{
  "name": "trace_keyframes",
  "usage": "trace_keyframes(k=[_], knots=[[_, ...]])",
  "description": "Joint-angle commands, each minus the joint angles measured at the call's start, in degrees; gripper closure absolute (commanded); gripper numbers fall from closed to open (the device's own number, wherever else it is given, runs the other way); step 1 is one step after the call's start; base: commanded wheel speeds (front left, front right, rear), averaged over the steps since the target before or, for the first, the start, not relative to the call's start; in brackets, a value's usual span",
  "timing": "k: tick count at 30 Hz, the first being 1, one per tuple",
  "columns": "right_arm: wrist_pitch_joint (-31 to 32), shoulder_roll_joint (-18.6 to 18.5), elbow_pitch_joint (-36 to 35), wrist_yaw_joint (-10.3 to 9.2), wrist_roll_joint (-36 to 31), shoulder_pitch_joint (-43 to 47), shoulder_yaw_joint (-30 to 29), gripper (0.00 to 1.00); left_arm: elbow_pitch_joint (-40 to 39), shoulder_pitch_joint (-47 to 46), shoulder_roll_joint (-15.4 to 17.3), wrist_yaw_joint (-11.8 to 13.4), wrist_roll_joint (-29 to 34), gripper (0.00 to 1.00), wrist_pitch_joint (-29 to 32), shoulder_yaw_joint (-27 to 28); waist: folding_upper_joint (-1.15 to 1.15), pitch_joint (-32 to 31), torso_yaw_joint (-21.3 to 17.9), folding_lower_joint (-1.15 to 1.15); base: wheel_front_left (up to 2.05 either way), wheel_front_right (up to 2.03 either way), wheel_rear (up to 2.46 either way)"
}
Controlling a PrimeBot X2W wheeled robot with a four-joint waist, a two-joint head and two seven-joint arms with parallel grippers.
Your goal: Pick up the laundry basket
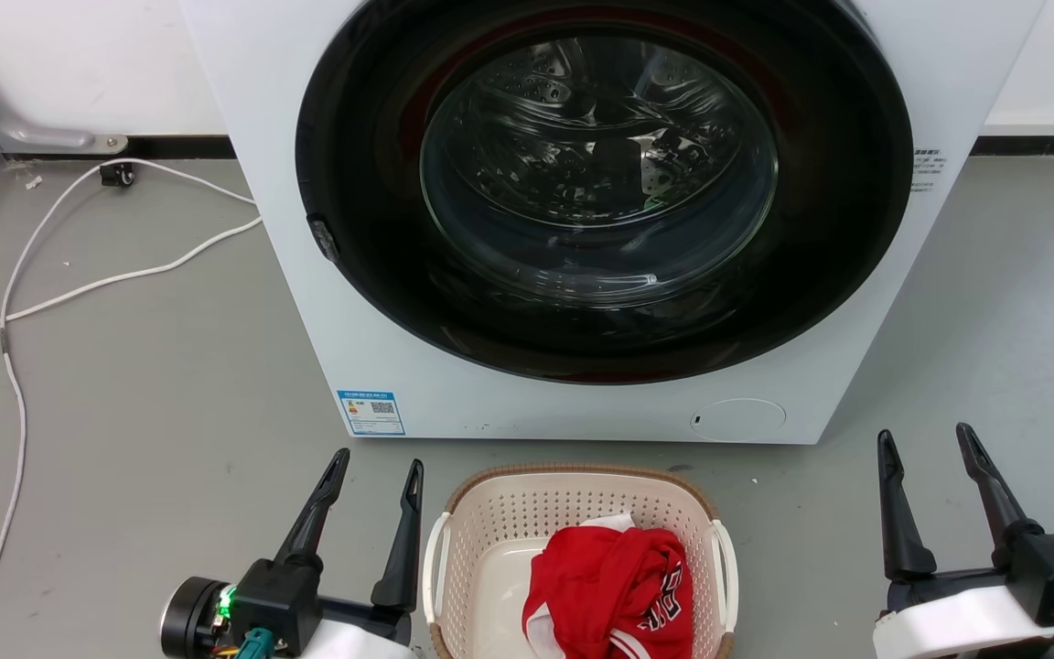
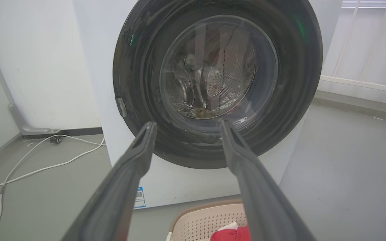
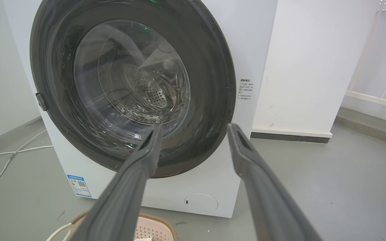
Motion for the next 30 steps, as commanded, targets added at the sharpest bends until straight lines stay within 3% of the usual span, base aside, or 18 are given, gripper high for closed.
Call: trace_keyframes(k=[1,18,30], knots=[[-0.1,0.0,0.2,-0.02,0.1,0.1,0.0,0.0,0.1,0.4,-0.1,-0.1,0.3,0.0,-0.2,0.2,0.0,0.0,0.0,0.0,0.0,0.0,0.0],[-0.1,0.0,0.2,-0.02,0.3,-0.6,0.2,0.0,1.2,-0.7,-0.1,0.0,0.0,0.0,-0.2,0.0,0.0,2.3,-0.2,0.0,0.0,0.0,0.0],[-0.1,0.0,3.7,-0.02,-0.4,-11.4,3.6,0.0,6.4,-10.5,0.7,-0.6,2.5,0.0,-0.1,2.1,0.0,18.0,-2.1,0.0,0.0,0.0,0.0]])
